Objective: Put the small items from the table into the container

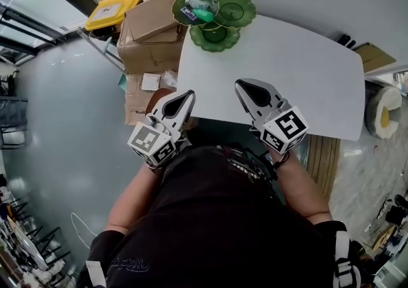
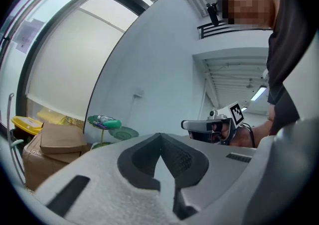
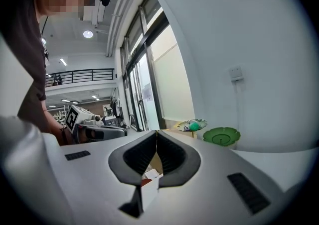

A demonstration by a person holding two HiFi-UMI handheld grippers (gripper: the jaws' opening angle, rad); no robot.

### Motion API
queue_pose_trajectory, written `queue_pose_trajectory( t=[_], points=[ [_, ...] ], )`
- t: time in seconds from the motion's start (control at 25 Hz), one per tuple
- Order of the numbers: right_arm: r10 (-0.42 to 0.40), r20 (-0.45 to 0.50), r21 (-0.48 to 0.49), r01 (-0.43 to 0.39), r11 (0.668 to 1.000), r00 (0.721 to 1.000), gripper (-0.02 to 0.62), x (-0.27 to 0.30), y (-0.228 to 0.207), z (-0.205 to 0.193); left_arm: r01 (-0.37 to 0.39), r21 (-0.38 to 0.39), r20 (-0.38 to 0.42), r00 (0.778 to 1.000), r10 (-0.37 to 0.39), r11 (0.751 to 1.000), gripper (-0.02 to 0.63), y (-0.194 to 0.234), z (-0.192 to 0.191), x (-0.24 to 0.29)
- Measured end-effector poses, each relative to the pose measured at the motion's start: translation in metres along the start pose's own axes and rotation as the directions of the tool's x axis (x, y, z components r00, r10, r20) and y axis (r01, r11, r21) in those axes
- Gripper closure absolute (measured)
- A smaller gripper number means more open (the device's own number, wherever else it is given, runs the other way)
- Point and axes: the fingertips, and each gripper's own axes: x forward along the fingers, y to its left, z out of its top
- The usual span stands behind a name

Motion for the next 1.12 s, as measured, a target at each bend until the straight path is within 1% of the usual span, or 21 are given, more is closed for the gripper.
queue_pose_trajectory(
  t=[0.12, 0.32, 0.52, 0.64, 0.88, 1.12],
  points=[
    [0.008, 0.005, -0.005, -0.008, 1.000, 1.000, 0.577, -0.036, -0.006, -0.005, 0.012, 0.009, -0.017, 1.000, -0.012, 1.000, 0.600, -0.034, -0.010, 0.018],
    [-0.023, 0.016, 0.015, 0.023, 1.000, 1.000, 0.578, -0.102, -0.029, -0.019, 0.025, 0.029, -0.028, 0.999, -0.024, 0.999, 0.600, -0.091, -0.027, 0.044],
    [-0.021, 0.010, 0.004, 0.021, 1.000, 1.000, 0.578, -0.158, -0.032, -0.036, -0.001, 0.028, -0.031, 1.000, 0.002, 1.000, 0.600, -0.136, -0.049, 0.052],
    [-0.017, -0.003, 0.018, 0.017, 1.000, 1.000, 0.578, -0.188, -0.029, -0.052, -0.003, 0.026, -0.040, 0.999, 0.004, 1.000, 0.600, -0.164, -0.065, 0.053],
    [-0.011, -0.008, 0.028, 0.011, 1.000, 1.000, 0.578, -0.224, -0.015, -0.074, 0.014, 0.022, -0.047, 0.999, -0.013, 1.000, 0.600, -0.206, -0.084, 0.053],
    [-0.018, -0.018, 0.004, 0.018, 1.000, 1.000, 0.578, -0.243, -0.009, -0.082, 0.034, 0.019, -0.056, 0.998, -0.033, 0.999, 0.600, -0.226, -0.093, 0.054]
  ],
)
